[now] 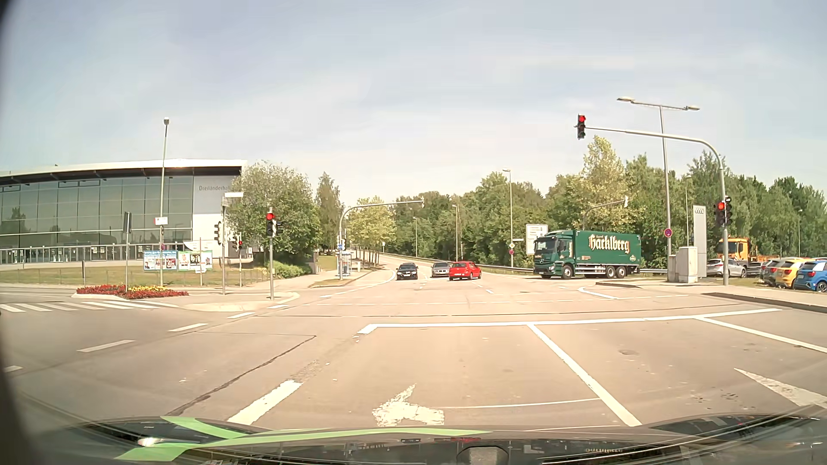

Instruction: Follow the waypoints while adhering to traffic rules and regulations

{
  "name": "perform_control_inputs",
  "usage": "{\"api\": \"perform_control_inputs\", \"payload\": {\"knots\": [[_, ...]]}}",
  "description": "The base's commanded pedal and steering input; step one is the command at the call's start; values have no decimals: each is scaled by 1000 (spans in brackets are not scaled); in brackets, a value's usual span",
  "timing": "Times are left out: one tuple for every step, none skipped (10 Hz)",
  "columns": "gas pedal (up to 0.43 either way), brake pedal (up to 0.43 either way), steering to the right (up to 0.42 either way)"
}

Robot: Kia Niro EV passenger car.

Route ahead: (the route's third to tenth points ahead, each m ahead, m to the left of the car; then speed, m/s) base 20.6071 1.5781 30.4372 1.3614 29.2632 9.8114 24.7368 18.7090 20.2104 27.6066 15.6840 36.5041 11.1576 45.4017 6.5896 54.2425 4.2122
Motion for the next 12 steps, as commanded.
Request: {"api": "perform_control_inputs", "payload": {"knots": [[0,165,25],[0,171,23],[0,183,23],[0,189,23],[0,189,23],[0,201,23],[0,207,22],[0,207,19],[0,213,16],[0,226,15],[0,232,15],[0,232,15]]}}
